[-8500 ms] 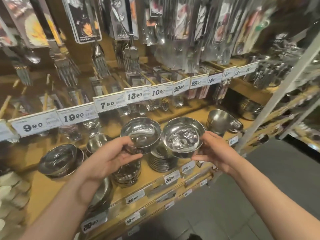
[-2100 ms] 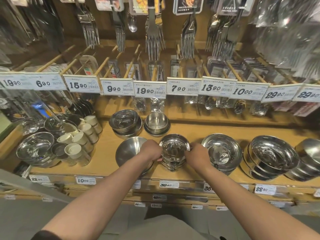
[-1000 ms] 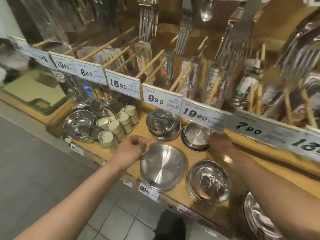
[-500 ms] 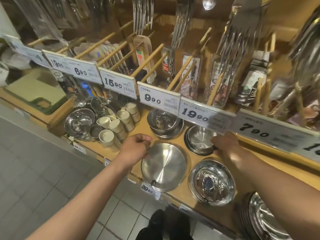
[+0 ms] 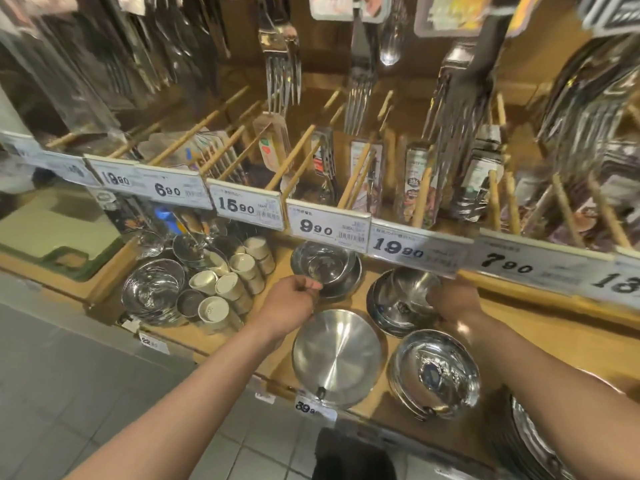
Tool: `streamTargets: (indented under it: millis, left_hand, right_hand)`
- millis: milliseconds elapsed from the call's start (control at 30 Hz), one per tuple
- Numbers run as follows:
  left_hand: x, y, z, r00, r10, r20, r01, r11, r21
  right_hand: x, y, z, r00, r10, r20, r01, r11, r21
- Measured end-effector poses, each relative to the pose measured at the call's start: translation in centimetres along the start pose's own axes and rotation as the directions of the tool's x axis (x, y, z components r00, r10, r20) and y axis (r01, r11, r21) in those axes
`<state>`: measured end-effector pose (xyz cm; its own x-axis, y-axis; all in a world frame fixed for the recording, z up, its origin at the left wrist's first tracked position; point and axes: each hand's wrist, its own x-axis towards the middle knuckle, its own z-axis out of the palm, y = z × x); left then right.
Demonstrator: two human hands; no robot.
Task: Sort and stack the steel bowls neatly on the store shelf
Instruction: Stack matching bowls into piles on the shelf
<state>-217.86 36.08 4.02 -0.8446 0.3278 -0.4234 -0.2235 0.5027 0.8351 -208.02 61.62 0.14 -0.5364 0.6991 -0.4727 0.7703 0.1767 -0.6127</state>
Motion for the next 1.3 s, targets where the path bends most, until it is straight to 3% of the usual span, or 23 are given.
streamTargets:
  millis: [100, 333, 400, 533, 633, 767, 967, 1300]
  left_hand:
    - [0.9, 0.2, 1.2, 0.999, 0.004, 0.049, -0.006, 0.999, 0.042]
    - [3.2, -0.1, 3.8, 0.990, -0.007, 0.144, -0.004, 0.997, 0.076]
    - [4.1, 0.0, 4.6, 0.990, 0.002, 0.144, -0.017, 0.994, 0.107]
    - [6.0, 0.6, 7.0, 0.979, 0.069, 0.194, -0.132, 0.932, 0.337]
    - [7.1, 0.9, 9.0, 0.968, 0.081, 0.236, -0.195, 0.834, 0.516]
    - [8.0, 1.2, 11.3, 0.960, 0.075, 0.269, -0.235, 0.736, 0.635]
    - [8.3, 1.7, 13.0, 0.961, 0.138, 0.241, -0.275, 0.597, 0.754]
    - [7.8, 2.2, 13.0, 0.966, -0.019, 0.257, -0.135, 0.813, 0.567]
  right_hand:
    - [-0.6, -0.5, -0.6, 0.998, 0.029, -0.064, -0.022, 0.994, 0.105]
    - [-0.7, -0.2, -2.1, 0.993, -0.105, -0.050, 0.102, 0.993, -0.060]
    - [-0.9, 0.2, -2.9, 0.991, -0.103, -0.088, 0.101, 0.994, -0.029]
    - [-2.1, 1.6, -4.7, 0.984, -0.125, -0.128, 0.117, 0.991, -0.071]
    - [-3.3, 2.9, -6.4, 0.987, -0.051, -0.150, 0.044, 0.998, -0.050]
    - [-6.0, 4.7, -8.2, 0.977, 0.015, -0.212, 0.048, 0.957, 0.287]
    - [-8.5, 6.6, -8.9, 0.988, 0.090, -0.125, -0.014, 0.859, 0.511]
    - [-10.9, 7.4, -7.6, 0.989, 0.145, -0.009, -0.094, 0.684, 0.723]
